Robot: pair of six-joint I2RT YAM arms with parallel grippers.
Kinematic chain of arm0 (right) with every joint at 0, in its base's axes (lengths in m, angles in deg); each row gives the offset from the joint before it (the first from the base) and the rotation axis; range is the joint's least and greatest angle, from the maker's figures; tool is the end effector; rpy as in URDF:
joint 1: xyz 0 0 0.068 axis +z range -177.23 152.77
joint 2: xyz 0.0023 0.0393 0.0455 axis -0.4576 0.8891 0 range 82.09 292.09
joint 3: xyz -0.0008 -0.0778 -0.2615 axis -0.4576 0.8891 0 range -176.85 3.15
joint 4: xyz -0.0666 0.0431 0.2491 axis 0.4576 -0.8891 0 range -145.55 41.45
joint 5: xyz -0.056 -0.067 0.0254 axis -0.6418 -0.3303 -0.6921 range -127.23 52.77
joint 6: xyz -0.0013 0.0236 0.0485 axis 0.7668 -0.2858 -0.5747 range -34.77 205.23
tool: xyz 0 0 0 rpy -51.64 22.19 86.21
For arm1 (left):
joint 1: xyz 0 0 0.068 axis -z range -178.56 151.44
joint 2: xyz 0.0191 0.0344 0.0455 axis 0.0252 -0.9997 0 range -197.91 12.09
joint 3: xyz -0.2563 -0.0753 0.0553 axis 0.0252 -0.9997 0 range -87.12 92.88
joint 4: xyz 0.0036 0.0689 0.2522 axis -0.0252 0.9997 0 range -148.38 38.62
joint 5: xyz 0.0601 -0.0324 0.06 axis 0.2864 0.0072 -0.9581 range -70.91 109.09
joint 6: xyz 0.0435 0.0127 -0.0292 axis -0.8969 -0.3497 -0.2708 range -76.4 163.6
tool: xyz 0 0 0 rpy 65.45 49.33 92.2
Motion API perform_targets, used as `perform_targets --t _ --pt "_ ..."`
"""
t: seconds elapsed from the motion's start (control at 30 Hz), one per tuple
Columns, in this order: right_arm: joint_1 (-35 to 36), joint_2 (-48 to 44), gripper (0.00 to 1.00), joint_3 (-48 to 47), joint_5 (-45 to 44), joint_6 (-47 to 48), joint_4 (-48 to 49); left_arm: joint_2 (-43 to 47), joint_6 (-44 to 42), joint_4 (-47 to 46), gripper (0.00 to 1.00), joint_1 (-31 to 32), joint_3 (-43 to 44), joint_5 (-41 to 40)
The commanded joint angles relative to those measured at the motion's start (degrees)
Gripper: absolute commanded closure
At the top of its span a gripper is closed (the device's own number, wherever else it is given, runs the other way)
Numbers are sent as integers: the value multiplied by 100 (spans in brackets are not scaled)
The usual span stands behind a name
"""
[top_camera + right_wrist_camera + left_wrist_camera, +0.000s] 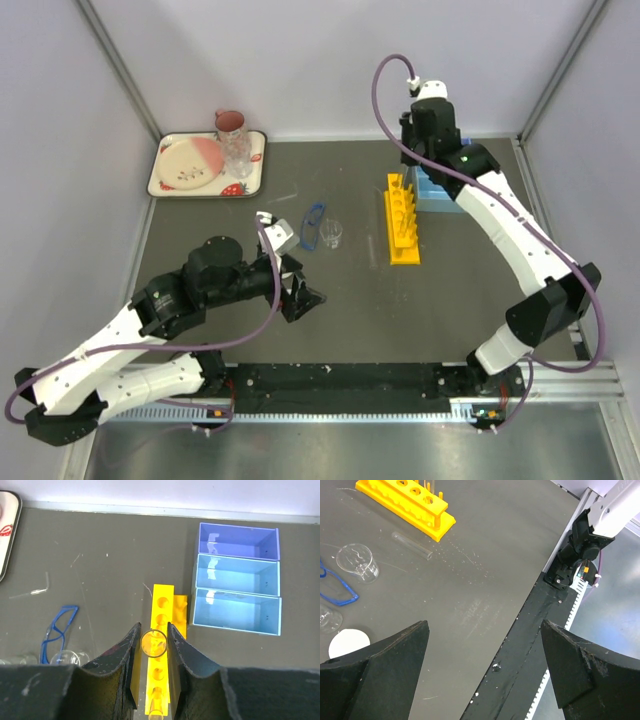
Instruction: Organize the chemistry lab equipment
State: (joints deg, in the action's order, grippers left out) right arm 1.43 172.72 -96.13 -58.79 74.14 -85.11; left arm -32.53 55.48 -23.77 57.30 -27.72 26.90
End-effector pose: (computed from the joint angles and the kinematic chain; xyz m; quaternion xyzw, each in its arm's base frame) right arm 0.3140 0.1567 0.4235 -0.0332 0.8465 0.0217 0.5310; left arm 0.0837 -0.1322 0.3824 0.3420 0.7424 -0.3658 0.4451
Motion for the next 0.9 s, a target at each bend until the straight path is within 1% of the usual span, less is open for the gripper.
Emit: perform_targets --t 0.0,0.4,0.87 --pt "-19 -194 87 145 -94 -68 87 32 -72 -314 1 -13 -60 89" --pt "-28 -651 88 1156 -199 -244 245 217 7 -350 1 -13 -139 220" --pt "-19 -1030 88 1482 -41 -315 281 296 69 -332 1 -13 -112 282"
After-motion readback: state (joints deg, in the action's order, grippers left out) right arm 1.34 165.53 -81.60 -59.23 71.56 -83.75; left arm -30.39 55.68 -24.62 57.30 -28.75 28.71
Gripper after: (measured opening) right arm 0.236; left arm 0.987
